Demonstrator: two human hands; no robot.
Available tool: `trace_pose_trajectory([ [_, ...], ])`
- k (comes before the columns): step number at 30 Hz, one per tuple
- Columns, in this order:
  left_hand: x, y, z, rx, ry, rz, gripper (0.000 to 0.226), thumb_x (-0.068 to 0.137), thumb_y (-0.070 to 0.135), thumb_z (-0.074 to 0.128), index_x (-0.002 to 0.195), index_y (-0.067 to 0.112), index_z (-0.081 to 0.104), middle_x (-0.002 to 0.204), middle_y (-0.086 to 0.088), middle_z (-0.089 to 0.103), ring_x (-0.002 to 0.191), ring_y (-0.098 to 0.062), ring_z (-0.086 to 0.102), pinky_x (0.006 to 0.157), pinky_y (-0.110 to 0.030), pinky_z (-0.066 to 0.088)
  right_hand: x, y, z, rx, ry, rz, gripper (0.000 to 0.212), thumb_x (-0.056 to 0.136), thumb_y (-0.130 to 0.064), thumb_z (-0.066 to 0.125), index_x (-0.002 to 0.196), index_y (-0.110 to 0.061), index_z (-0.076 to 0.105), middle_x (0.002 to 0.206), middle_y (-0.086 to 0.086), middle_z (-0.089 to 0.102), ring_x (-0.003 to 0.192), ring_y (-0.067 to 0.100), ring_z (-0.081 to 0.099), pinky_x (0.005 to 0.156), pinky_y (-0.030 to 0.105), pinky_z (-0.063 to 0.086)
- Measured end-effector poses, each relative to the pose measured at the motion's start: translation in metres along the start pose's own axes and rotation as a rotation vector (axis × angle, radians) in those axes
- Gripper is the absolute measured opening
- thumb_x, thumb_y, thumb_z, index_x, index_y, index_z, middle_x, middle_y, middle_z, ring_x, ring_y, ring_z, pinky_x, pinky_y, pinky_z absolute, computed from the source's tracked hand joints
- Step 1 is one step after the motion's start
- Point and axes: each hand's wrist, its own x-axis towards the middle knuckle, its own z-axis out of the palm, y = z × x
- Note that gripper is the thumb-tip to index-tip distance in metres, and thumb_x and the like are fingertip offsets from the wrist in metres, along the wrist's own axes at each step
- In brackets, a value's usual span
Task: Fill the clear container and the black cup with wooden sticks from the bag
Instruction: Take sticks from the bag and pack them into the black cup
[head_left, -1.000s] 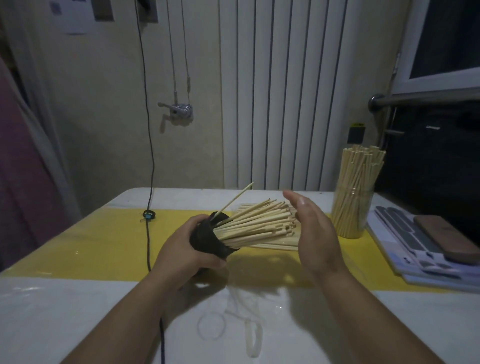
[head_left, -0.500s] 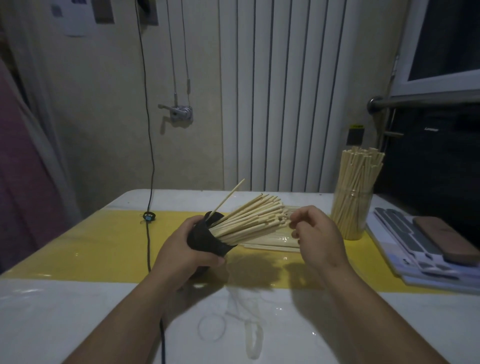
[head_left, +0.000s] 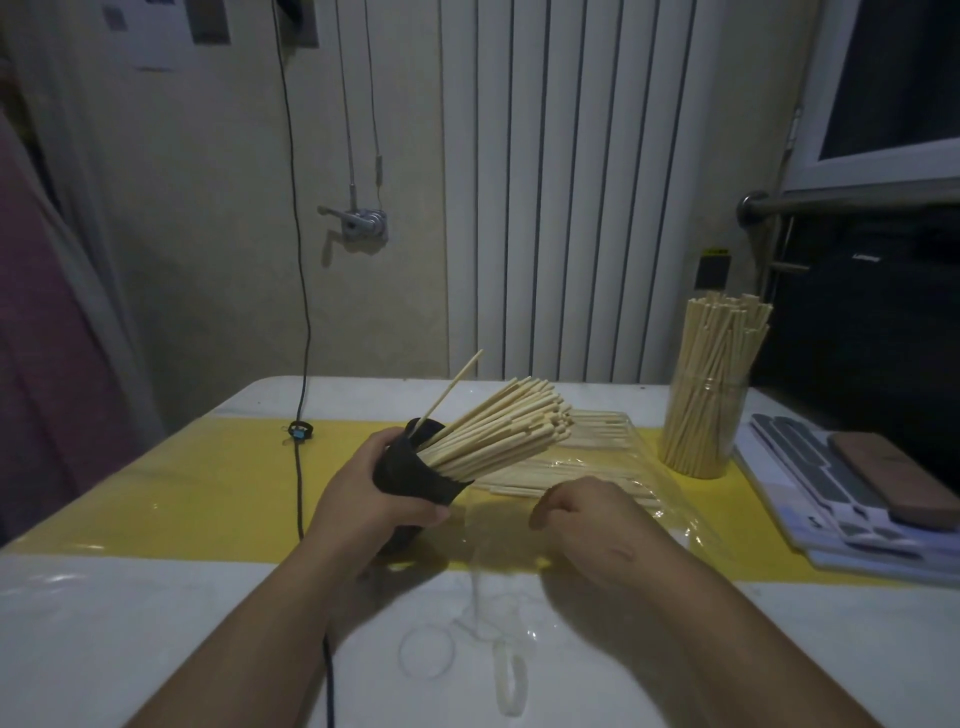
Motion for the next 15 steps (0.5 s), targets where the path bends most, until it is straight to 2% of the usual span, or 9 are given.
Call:
trace_pose_trajectory([
  [2, -0.001, 0.0, 0.0, -0.001, -0.003, 0.002, 0.077, 0.043, 0.013, 0.091, 0.108, 0.043, 0.062, 0.106, 0.01, 0.069, 0.098, -0.013, 0.065, 0.064, -0.019, 0.05, 0.006, 0.008, 0.009, -0.095, -0.07, -0.043, 0.036, 0.093, -0.014, 0.052, 0.122, -0.028, 0.068, 0.141, -0.007, 0.051, 0.13, 0.013, 0.048, 0.106, 0.023, 0.036],
  [3, -0.001, 0.0, 0.0, -0.002, -0.006, 0.0, 0.076, 0.048, 0.007, 0.093, 0.108, 0.043, 0.062, 0.106, 0.011, 0.069, 0.098, -0.013, 0.064, 0.064, -0.018, 0.05, 0.009, 0.012, 0.014, -0.158, -0.105, -0.064, 0.041, 0.094, -0.017, 0.052, 0.133, -0.029, 0.059, 0.153, -0.005, 0.038, 0.139, 0.014, 0.038, 0.112, 0.025, 0.031],
  [6, -0.001, 0.001, 0.0, 0.002, -0.009, -0.01, 0.072, 0.059, -0.002, 0.089, 0.109, 0.042, 0.061, 0.107, 0.01, 0.068, 0.096, -0.011, 0.063, 0.062, -0.017, 0.049, 0.013, 0.017, 0.021, -0.303, -0.145, -0.022, 0.059, 0.098, -0.026, 0.043, 0.154, -0.029, 0.028, 0.165, -0.004, 0.008, 0.152, 0.02, 0.011, 0.122, 0.038, 0.015],
  [8, -0.001, 0.001, 0.0, 0.01, -0.009, -0.011, 0.072, 0.059, -0.001, 0.089, 0.109, 0.042, 0.06, 0.108, 0.009, 0.067, 0.098, -0.012, 0.063, 0.063, -0.019, 0.048, 0.013, 0.018, 0.022, -0.339, -0.134, 0.007, 0.063, 0.099, -0.031, 0.038, 0.158, -0.027, 0.015, 0.166, -0.002, 0.001, 0.153, 0.022, 0.003, 0.123, 0.04, 0.007],
  [11, -0.001, 0.002, 0.0, 0.018, -0.012, -0.005, 0.072, 0.06, 0.0, 0.089, 0.109, 0.043, 0.058, 0.109, 0.012, 0.066, 0.099, -0.011, 0.061, 0.065, -0.02, 0.048, 0.02, 0.02, 0.027, -0.385, -0.123, 0.024, 0.064, 0.102, -0.036, 0.032, 0.159, -0.024, 0.006, 0.166, -0.001, -0.002, 0.153, 0.023, -0.004, 0.123, 0.043, 0.004],
  [15, -0.002, 0.002, 0.001, 0.007, -0.005, -0.009, 0.073, 0.059, 0.002, 0.091, 0.109, 0.044, 0.059, 0.11, 0.013, 0.065, 0.101, -0.011, 0.061, 0.069, -0.025, 0.05, 0.027, 0.024, 0.035, -0.337, -0.083, 0.082, 0.063, 0.098, -0.04, 0.031, 0.158, -0.029, 0.014, 0.166, -0.007, 0.003, 0.153, 0.02, -0.001, 0.12, 0.043, 0.002],
])
